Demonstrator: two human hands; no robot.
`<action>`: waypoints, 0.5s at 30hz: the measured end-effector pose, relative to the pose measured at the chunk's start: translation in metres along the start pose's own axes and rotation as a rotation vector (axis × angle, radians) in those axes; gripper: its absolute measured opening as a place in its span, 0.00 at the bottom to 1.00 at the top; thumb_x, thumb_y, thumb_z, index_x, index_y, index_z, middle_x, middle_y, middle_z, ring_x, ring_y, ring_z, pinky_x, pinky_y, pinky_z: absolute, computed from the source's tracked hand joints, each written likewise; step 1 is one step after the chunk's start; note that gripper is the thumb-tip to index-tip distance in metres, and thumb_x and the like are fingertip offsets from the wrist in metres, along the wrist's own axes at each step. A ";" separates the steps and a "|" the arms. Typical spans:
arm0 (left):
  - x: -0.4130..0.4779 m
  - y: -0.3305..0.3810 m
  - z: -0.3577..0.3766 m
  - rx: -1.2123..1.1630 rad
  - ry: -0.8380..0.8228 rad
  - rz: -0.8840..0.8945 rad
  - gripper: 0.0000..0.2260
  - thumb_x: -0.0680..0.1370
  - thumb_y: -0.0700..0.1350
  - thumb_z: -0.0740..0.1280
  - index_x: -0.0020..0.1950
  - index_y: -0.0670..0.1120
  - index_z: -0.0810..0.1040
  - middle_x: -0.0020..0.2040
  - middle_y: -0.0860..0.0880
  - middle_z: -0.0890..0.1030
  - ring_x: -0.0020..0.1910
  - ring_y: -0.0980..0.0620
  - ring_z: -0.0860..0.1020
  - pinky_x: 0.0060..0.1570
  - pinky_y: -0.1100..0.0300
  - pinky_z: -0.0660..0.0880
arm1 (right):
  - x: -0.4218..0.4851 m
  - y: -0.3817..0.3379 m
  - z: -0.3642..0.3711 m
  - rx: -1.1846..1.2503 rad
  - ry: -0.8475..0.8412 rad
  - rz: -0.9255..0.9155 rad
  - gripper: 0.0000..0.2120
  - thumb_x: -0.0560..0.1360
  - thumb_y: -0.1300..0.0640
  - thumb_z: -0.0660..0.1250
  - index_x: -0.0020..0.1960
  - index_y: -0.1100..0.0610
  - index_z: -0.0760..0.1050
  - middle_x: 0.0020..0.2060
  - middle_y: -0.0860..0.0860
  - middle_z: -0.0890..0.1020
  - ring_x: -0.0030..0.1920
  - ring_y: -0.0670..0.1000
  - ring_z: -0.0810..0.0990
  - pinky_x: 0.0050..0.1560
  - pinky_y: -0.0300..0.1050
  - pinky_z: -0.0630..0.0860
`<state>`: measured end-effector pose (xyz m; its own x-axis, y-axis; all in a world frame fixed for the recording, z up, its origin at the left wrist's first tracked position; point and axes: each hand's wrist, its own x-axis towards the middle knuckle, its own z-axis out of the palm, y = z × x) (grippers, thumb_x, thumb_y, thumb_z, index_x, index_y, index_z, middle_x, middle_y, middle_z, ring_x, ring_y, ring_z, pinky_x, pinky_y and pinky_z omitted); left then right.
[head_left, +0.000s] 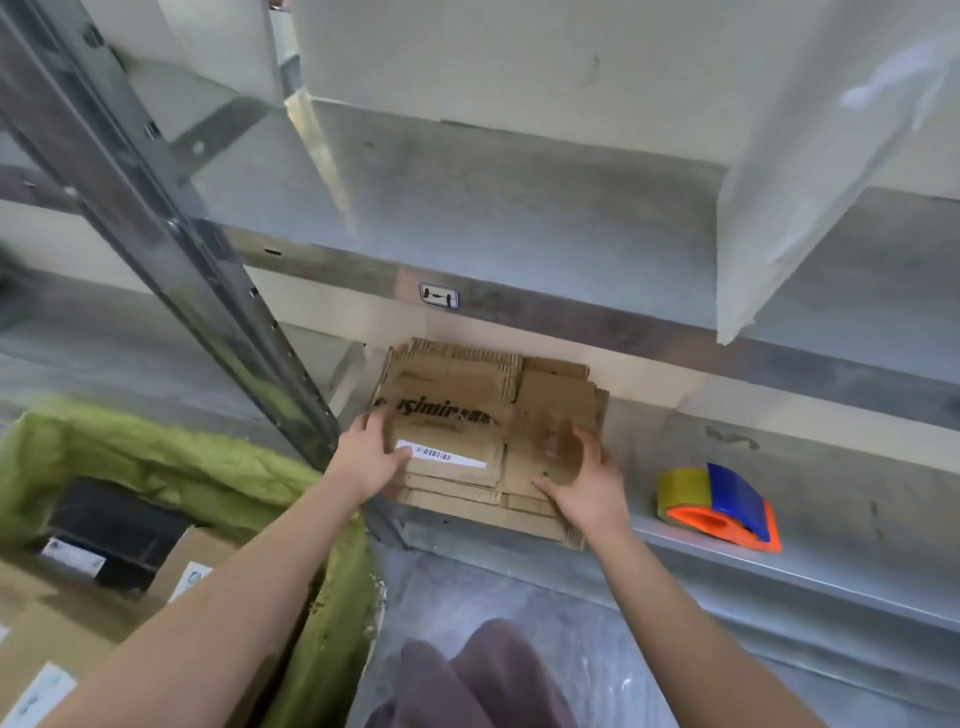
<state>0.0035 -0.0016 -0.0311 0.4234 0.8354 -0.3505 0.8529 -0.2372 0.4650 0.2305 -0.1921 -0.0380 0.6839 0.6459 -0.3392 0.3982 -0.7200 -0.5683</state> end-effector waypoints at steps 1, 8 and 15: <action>0.004 -0.001 0.001 -0.024 0.020 -0.013 0.33 0.76 0.53 0.68 0.77 0.49 0.58 0.73 0.41 0.65 0.71 0.38 0.64 0.70 0.45 0.63 | 0.002 0.001 0.000 0.010 0.009 0.008 0.44 0.66 0.39 0.76 0.75 0.44 0.58 0.71 0.55 0.67 0.68 0.60 0.69 0.68 0.53 0.69; -0.005 0.000 -0.008 -0.261 0.130 -0.025 0.29 0.70 0.46 0.75 0.70 0.51 0.70 0.66 0.44 0.69 0.66 0.44 0.69 0.67 0.53 0.66 | -0.008 -0.002 -0.001 0.078 0.145 -0.032 0.43 0.65 0.46 0.79 0.75 0.48 0.62 0.71 0.54 0.68 0.69 0.58 0.66 0.69 0.49 0.65; -0.019 0.010 -0.041 -0.475 0.069 0.124 0.33 0.66 0.43 0.79 0.66 0.58 0.71 0.64 0.50 0.71 0.64 0.51 0.71 0.69 0.52 0.66 | -0.029 -0.003 -0.042 0.250 0.221 -0.130 0.41 0.64 0.54 0.81 0.73 0.49 0.66 0.68 0.55 0.67 0.68 0.53 0.69 0.65 0.37 0.60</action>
<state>-0.0082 0.0008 0.0136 0.4778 0.8500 -0.2217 0.5572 -0.0982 0.8245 0.2354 -0.2188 0.0054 0.7638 0.6381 -0.0970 0.3476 -0.5333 -0.7712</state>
